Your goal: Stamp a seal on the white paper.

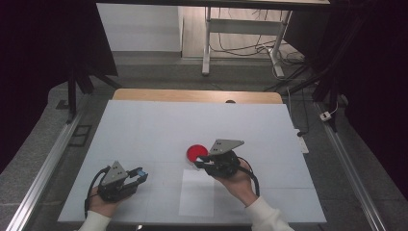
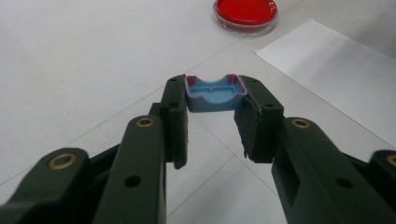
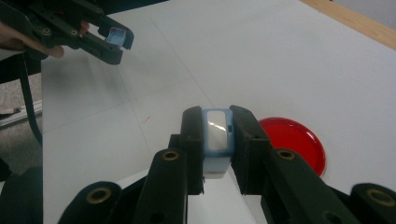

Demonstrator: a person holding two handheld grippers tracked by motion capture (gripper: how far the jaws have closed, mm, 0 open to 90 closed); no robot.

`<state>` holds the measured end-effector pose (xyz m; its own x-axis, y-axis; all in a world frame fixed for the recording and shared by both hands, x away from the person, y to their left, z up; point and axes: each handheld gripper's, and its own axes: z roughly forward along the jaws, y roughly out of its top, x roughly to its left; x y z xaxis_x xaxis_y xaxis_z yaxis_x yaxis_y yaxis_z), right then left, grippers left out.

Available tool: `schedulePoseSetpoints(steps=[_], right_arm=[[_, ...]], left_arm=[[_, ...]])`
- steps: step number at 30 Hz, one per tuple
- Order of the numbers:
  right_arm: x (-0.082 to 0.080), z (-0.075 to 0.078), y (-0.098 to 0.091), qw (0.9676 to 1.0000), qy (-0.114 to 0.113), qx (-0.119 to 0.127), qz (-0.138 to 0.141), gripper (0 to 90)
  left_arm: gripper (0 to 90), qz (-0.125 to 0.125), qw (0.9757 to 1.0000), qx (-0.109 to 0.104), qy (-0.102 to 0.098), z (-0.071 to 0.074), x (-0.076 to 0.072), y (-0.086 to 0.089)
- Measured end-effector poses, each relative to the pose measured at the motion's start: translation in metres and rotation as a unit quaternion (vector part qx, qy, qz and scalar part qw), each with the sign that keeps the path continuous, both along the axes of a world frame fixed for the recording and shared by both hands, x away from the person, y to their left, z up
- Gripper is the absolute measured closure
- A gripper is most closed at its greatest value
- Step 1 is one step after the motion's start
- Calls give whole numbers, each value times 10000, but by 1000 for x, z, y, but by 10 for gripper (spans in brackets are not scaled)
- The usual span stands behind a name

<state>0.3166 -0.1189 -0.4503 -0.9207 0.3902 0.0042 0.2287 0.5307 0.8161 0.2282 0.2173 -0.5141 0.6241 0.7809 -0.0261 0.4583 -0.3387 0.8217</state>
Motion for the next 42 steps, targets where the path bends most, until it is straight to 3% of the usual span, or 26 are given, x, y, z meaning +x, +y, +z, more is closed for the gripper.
schedulePoseSetpoints(steps=[5,26,42], right_arm=[[-2,-3,2,9998,29,-179,34,756],[-22,-23,-5,9984,131,-486,268,756],[-23,-34,2,9963,115,-735,432,756]], left_arm=[[649,5,10000,-9,-6,0,0,0],[649,-6,10000,-22,11,0,0,-1],[649,-20,10000,-11,20,0,0,-1]])
